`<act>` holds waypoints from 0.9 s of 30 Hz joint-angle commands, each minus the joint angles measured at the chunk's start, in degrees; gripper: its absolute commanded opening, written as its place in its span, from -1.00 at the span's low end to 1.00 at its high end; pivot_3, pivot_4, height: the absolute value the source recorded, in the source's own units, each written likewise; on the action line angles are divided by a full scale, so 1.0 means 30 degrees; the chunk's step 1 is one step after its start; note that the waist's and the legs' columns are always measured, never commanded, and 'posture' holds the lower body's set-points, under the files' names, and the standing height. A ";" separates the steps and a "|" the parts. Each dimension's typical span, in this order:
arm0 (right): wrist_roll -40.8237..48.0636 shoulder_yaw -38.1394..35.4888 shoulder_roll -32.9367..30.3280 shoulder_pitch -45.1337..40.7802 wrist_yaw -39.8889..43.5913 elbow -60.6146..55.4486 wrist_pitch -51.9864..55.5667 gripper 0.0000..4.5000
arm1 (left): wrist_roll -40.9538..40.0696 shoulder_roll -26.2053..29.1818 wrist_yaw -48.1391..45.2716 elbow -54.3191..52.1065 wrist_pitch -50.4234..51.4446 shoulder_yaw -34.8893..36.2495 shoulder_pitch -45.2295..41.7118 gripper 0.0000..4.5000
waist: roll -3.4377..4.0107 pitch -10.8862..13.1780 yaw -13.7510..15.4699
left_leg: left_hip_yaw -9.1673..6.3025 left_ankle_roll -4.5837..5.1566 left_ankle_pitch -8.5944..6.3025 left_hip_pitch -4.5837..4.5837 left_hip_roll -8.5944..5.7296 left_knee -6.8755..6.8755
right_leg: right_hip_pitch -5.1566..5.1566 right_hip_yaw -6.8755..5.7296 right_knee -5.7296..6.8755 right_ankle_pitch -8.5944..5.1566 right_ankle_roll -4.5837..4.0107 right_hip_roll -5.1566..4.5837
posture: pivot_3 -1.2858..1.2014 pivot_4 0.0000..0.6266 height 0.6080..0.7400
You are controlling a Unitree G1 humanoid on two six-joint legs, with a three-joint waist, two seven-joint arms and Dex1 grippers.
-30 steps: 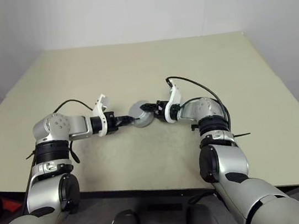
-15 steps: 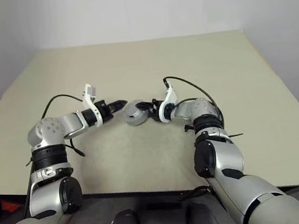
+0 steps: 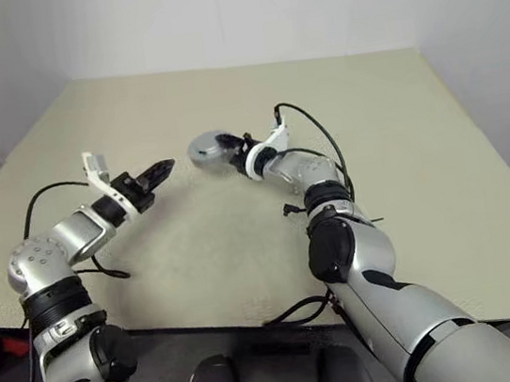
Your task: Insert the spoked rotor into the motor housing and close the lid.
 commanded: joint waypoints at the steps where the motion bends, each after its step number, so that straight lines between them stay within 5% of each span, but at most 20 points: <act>1: 0.0931 -0.0012 -0.0279 -0.0993 0.0212 -0.0284 0.0241 -0.07 | -0.1702 0.0286 0.0638 -0.1633 0.0090 0.0725 0.0447 -1.00 | -0.0001 0.0000 0.0005 | -0.0002 0.0001 -0.0001 -0.0008 0.0002 0.0002 | -0.0001 -0.0007 -0.0001 0.0007 0.0012 0.0000 | 0.03 -1.00 1.00; 3: 0.1032 0.0052 -0.0386 -0.1036 0.0207 -0.0355 0.0483 -0.07 | -0.2154 0.0403 0.0972 -0.1945 -0.0188 0.0927 0.0828 -1.00 | -0.0002 0.0001 0.0011 | -0.0007 0.0001 -0.0001 -0.0019 0.0007 0.0008 | -0.0005 -0.0018 0.0001 0.0011 0.0018 0.0000 | 0.03 -1.00 1.00; 6: 0.1261 0.0184 -0.0553 -0.1110 0.0366 -0.0741 0.1435 -0.07 | -0.2791 0.0455 0.1518 -0.1884 -0.0719 0.1298 0.1113 -0.72 | -0.0002 0.0001 0.0010 | -0.0010 0.0001 0.0000 -0.0020 0.0011 0.0029 | -0.0006 -0.0019 0.0016 0.0015 0.0026 0.0000 | 0.03 -1.00 1.00; 18: 0.3260 0.1955 -0.0605 0.0094 0.2265 -0.5520 0.8286 -0.07 | -0.5786 -0.0471 0.2911 -0.0013 -0.0547 0.0080 0.0438 0.99 | -0.0010 -0.0001 0.0086 | -0.0016 -0.0003 0.0001 -0.0006 0.0013 0.0169 | -0.0007 0.0027 0.0152 0.0023 0.0042 -0.0003 | 0.03 -1.00 1.00; 27: 0.3480 0.2741 -0.0162 0.1340 0.2020 -0.7481 0.9677 -0.07 | -1.1680 -0.0412 0.4497 0.1332 0.1343 -0.1100 0.0151 0.99 | -0.0016 -0.0004 0.0104 | -0.0014 -0.0038 0.0021 0.0023 0.0005 0.0206 | -0.0008 0.0074 0.0214 0.0045 0.0077 0.0000 | 0.03 -1.00 1.00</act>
